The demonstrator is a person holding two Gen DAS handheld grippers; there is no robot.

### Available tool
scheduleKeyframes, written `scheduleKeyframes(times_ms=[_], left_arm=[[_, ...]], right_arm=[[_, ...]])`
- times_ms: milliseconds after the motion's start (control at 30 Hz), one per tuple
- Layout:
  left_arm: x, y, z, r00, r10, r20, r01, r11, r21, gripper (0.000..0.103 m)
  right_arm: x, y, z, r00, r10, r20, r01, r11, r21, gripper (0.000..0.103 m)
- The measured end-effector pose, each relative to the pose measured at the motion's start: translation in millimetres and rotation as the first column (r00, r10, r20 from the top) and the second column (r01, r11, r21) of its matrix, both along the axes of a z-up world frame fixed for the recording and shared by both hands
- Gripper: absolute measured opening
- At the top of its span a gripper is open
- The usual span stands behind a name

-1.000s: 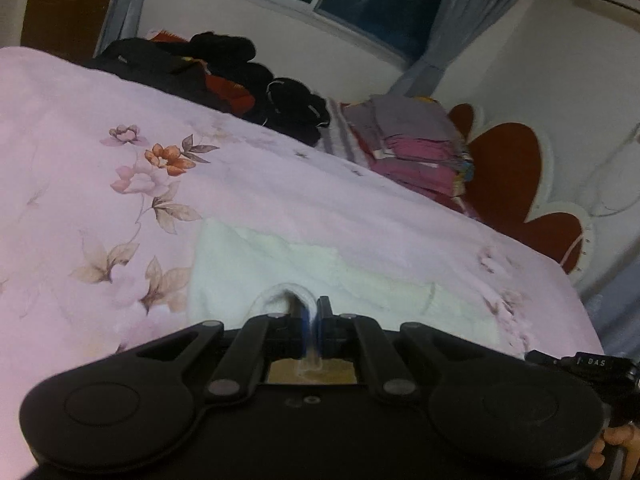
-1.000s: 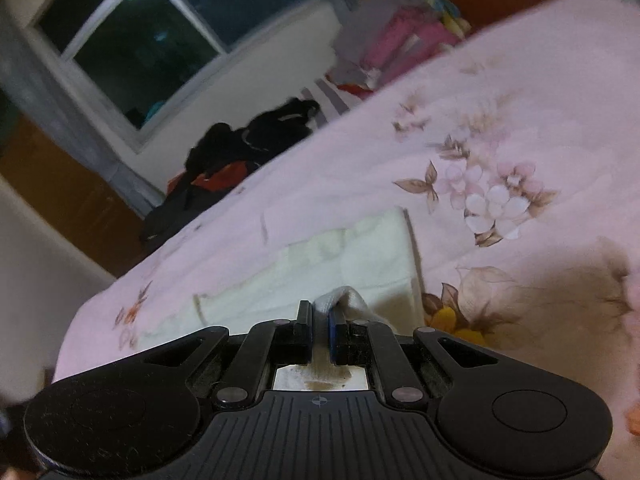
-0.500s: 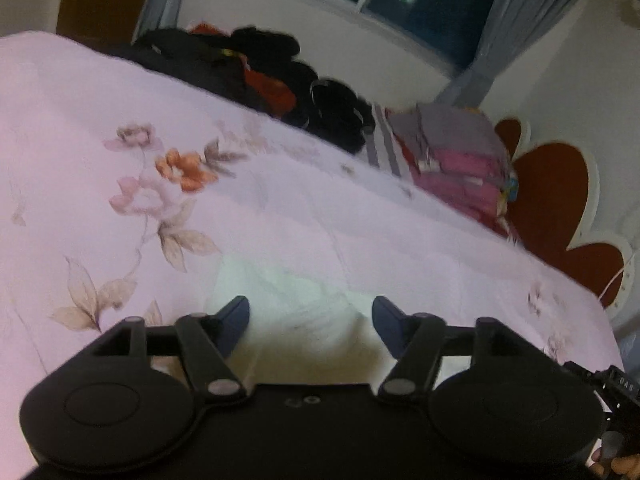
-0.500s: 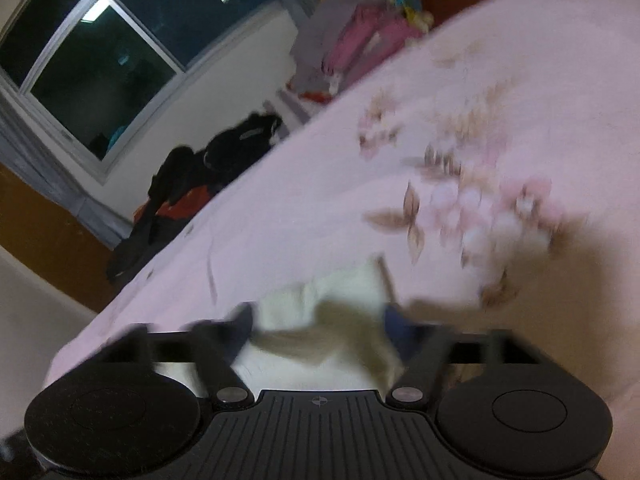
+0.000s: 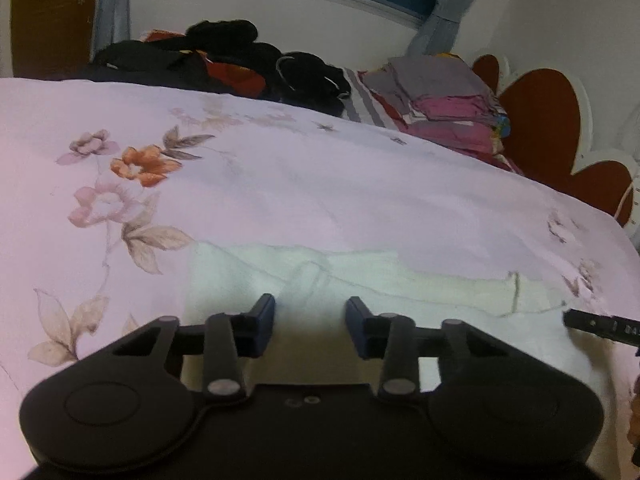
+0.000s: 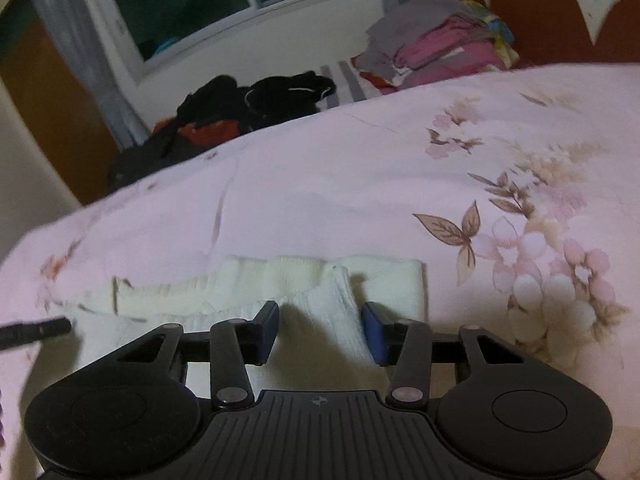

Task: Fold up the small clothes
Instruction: 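Lift the held hem and fold it over toward the collar with both tools, then lay the folded hem down and open both tools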

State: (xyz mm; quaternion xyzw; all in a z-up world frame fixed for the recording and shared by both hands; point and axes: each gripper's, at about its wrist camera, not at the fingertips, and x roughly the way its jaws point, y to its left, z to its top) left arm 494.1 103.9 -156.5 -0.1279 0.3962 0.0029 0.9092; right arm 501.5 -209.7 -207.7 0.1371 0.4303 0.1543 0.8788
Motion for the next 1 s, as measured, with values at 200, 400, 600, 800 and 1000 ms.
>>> scheduleKeyframes(times_ms=[200, 400, 600, 800, 1000], left_arm=[[2.6, 4.3, -1.4, 0.999, -0.041, -0.016, 0.041, 0.999, 0.016, 0.043], [3.4, -4.8, -2.6, 0.996, -0.086, -0.007, 0.087, 0.995, 0.039, 0.005], [-3.8, -3.3, 9.5, 0.994, -0.079, 0.074, 0.077, 0.997, 0.031, 0.004], [3.9, 4.2, 17.5, 0.991, 0.005, 0.132, -0.006, 1.000, 0.004, 0.004], [16.3, -0.4, -8.7, 0.998, 0.023, 0.052, -0.026, 0.998, 0.058, 0.004]], right_arm=[[1.0, -0.8, -2.0, 0.999, 0.037, 0.000, -0.037, 0.999, -0.014, 0.047], [0.7, 5.8, -1.2, 0.997, 0.069, 0.017, -0.068, 0.996, -0.049, 0.008], [-1.2, -3.7, 11.9, 0.996, 0.031, 0.080, -0.030, 0.999, -0.013, 0.005], [7.5, -4.1, 24.6, 0.989, -0.016, 0.146, 0.017, 1.000, -0.008, 0.004], [26.3, 3.3, -8.8, 0.998, -0.048, 0.049, 0.051, 0.997, -0.062, 0.005]])
